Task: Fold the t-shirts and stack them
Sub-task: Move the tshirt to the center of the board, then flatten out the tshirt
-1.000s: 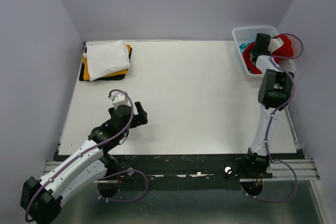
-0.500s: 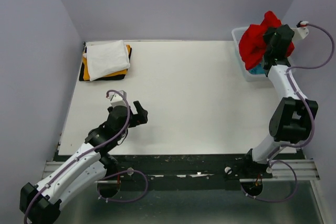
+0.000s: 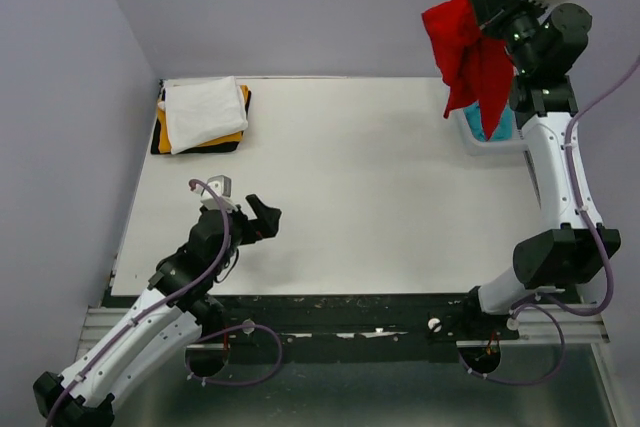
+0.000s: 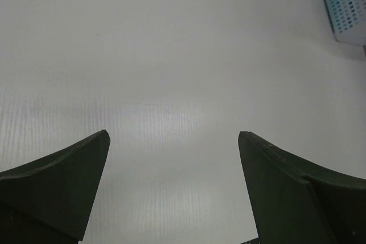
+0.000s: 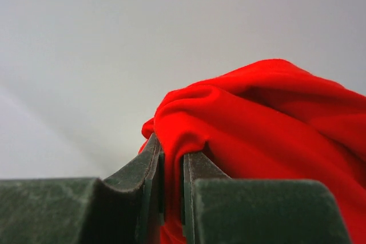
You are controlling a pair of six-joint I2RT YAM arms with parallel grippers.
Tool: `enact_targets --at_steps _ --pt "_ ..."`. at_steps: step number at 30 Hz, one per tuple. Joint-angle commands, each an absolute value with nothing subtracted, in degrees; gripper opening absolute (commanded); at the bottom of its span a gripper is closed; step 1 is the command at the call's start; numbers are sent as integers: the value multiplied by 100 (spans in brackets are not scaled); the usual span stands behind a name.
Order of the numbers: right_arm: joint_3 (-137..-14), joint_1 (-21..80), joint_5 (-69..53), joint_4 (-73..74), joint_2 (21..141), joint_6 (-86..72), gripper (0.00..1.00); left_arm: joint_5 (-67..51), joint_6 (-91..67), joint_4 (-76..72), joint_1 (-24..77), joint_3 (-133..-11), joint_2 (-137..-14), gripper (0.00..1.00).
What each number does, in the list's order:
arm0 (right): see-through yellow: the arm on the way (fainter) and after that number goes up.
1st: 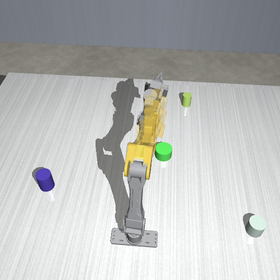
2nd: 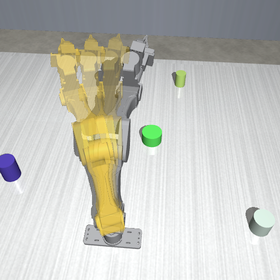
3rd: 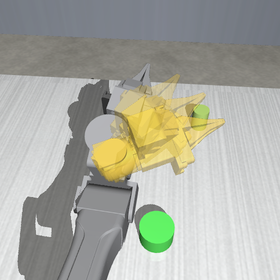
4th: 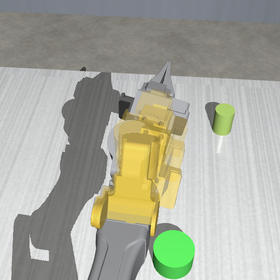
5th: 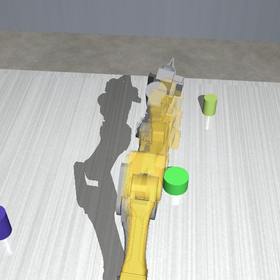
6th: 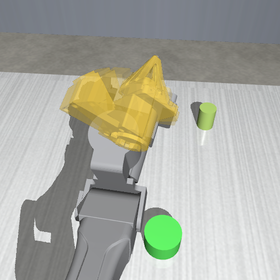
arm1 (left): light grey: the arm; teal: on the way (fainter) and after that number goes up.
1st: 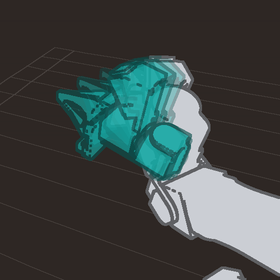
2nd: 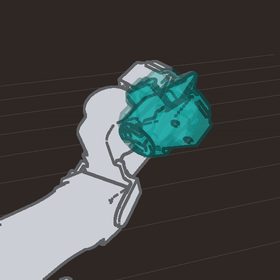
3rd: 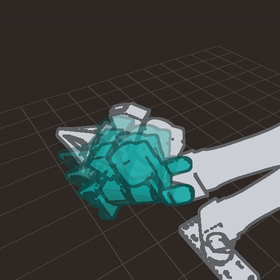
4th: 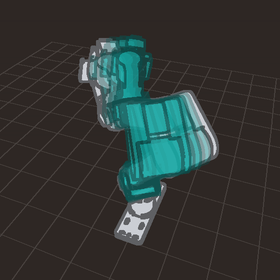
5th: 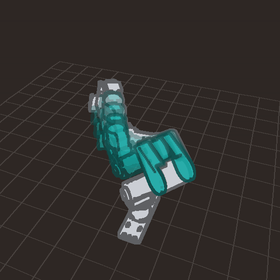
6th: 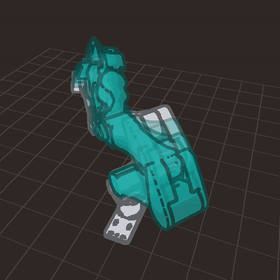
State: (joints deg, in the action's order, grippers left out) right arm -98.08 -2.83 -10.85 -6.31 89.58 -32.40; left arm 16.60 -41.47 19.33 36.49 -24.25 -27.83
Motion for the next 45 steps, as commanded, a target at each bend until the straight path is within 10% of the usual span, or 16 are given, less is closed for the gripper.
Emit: enact_targets --at_steps 1,13,21,31,45 --pt "-10521 676 -2603 822 8877 -2803 2 1538 -4299 2047 3646 -2349 -2466 99" --pt "-9126 2359 -4186 1370 8533 -2306 7 2014 -5082 2975 3646 -2350 -1769 99" --pt "-5795 2300 -131 685 8028 -2891 16 1488 -5141 2726 3647 -2244 -2183 98" --pt "-5881 2153 2546 1947 8243 -3269 98 262 -4864 1363 3647 -2079 -3623 98" --pt "-3707 2153 1748 1957 4333 -3903 100 -376 -4030 186 3569 -3536 -7219 95"
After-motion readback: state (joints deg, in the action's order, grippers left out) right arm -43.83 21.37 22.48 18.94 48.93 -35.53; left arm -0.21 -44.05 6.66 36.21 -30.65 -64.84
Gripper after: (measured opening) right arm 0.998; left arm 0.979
